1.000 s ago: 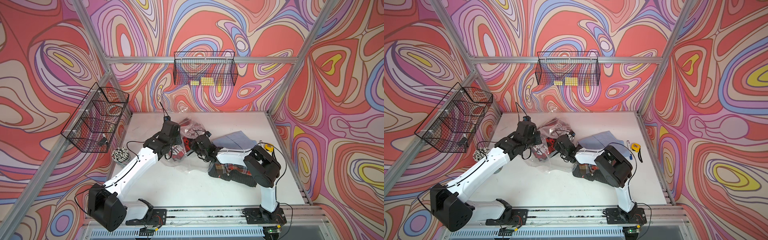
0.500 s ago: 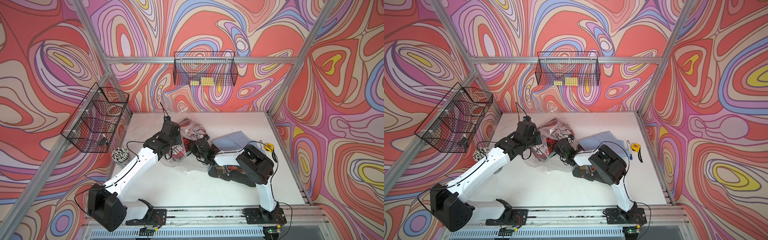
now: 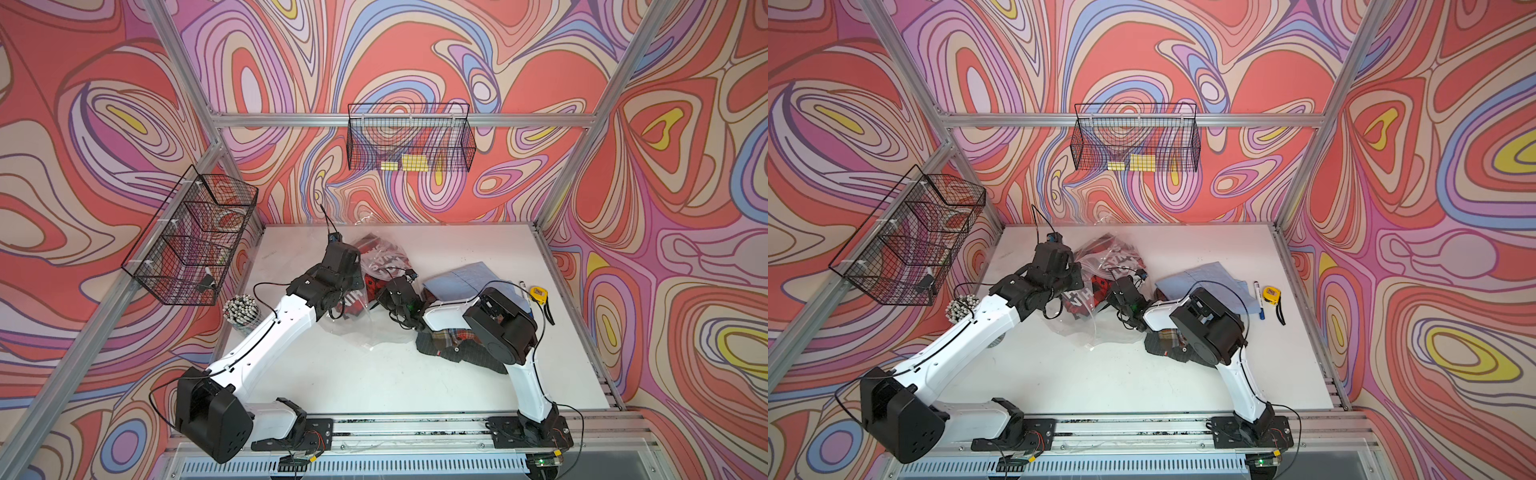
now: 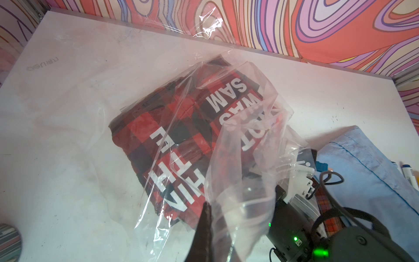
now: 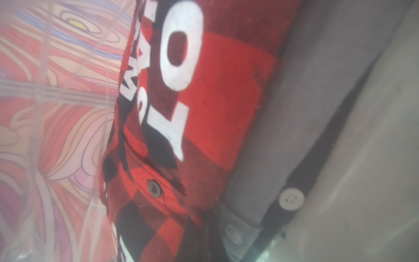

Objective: Take the shirt out of the vacuum bag
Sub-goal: Take out the shirt from the vacuum bag.

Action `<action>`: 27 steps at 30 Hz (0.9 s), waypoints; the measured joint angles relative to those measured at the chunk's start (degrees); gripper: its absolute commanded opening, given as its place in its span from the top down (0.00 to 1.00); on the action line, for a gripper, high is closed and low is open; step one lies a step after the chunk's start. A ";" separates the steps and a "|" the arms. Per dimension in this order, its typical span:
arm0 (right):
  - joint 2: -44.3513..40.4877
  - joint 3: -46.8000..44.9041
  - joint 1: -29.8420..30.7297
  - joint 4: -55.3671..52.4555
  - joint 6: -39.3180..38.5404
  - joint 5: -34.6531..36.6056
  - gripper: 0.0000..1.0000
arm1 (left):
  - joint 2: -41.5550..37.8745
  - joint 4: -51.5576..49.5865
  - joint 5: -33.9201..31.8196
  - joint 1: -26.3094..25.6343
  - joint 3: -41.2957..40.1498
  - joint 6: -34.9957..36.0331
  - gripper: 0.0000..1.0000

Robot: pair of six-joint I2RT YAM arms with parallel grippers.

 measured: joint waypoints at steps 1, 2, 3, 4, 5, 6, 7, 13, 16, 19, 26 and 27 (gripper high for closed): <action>-0.17 0.24 -0.02 -0.50 -0.35 0.04 1.00 | 0.00 0.00 -0.02 0.00 0.00 0.00 1.00; -0.52 0.24 -0.04 -1.01 -0.59 0.07 1.00 | 0.00 0.00 -0.04 0.00 0.00 0.00 1.00; -1.16 0.07 -0.04 -1.31 -0.90 0.15 1.00 | 0.00 0.00 -0.04 0.00 0.00 0.00 1.00; -2.27 -0.50 -0.04 -1.46 -1.22 0.24 1.00 | 0.00 0.00 -0.07 0.00 -0.02 0.00 1.00; -3.52 -1.27 -0.04 -1.55 -1.40 0.35 1.00 | 0.00 0.00 -0.09 0.00 -0.09 -0.02 1.00; -5.18 -2.23 -0.04 -1.66 -1.62 0.46 1.00 | 0.00 0.00 -0.09 0.04 -0.11 -0.02 1.00; -7.15 -3.26 -0.11 -1.68 -1.86 0.57 1.00 | 0.00 0.00 -0.09 0.07 -0.13 0.00 1.00; -17.75 -8.63 -0.28 -2.01 -2.86 0.87 1.00 | 0.07 0.00 -0.02 0.31 -0.15 -0.02 1.00; -19.87 -9.94 -0.02 -2.21 -3.10 0.61 1.00 | 0.59 -0.02 0.07 0.31 -0.15 -0.02 1.00; -21.20 -12.09 0.52 -2.45 -3.15 0.44 1.00 | 1.05 -0.02 0.02 0.31 -0.15 -0.02 1.00; -26.60 -15.23 1.29 -5.40 -3.41 -0.04 1.00 | 1.44 -0.02 -0.11 0.31 -0.15 -0.02 1.00; -27.76 -15.23 1.62 -6.01 -3.67 -0.07 1.00 | 1.60 -0.02 -0.11 0.31 -0.15 -0.02 1.00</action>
